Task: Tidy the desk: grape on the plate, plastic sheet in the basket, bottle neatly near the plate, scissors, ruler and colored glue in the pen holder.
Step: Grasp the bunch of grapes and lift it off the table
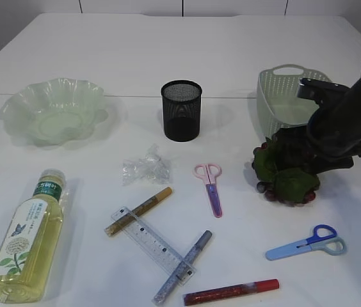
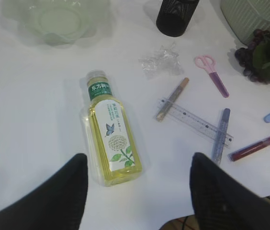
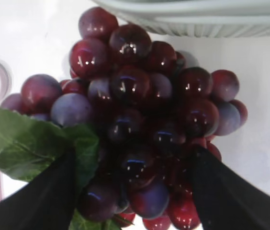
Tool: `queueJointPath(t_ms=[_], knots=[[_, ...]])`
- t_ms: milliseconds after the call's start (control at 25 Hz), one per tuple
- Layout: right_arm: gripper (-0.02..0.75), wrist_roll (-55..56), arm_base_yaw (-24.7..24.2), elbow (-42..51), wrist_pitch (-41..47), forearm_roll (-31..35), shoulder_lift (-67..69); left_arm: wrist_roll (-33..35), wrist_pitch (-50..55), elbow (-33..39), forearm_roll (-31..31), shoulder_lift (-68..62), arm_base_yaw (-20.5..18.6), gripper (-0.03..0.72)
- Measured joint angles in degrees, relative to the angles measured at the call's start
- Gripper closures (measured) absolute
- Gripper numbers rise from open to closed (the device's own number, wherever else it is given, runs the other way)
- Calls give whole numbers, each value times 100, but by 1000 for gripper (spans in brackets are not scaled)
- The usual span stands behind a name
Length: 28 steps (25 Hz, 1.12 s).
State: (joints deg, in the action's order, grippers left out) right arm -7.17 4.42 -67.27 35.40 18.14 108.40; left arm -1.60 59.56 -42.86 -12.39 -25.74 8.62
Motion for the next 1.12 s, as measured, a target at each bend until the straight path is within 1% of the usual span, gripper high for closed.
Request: queueJointPath(t_ms=[240, 480, 600, 720, 800, 920, 1120], knots=[[188, 0, -6, 0, -23, 47, 35, 0, -12, 0, -96, 0, 0, 200], [242, -11, 3, -46, -54, 81, 109, 0, -12, 0, -201, 0, 0, 200], [293, -11, 3, -46, -54, 94, 109, 0, -12, 0, -252, 0, 0, 200], [379, -11, 3, -55, 8, 127, 117, 0, -12, 0, -291, 0, 0, 200], [450, -14, 3, -55, 90, 173, 117, 0, -12, 0, -291, 0, 0, 200], [514, -59, 3, -55, 212, 216, 117, 0, -12, 0, -291, 0, 0, 200], [543, -109, 3, -55, 547, 280, 144, 0, -12, 0, -338, 0, 0, 200]])
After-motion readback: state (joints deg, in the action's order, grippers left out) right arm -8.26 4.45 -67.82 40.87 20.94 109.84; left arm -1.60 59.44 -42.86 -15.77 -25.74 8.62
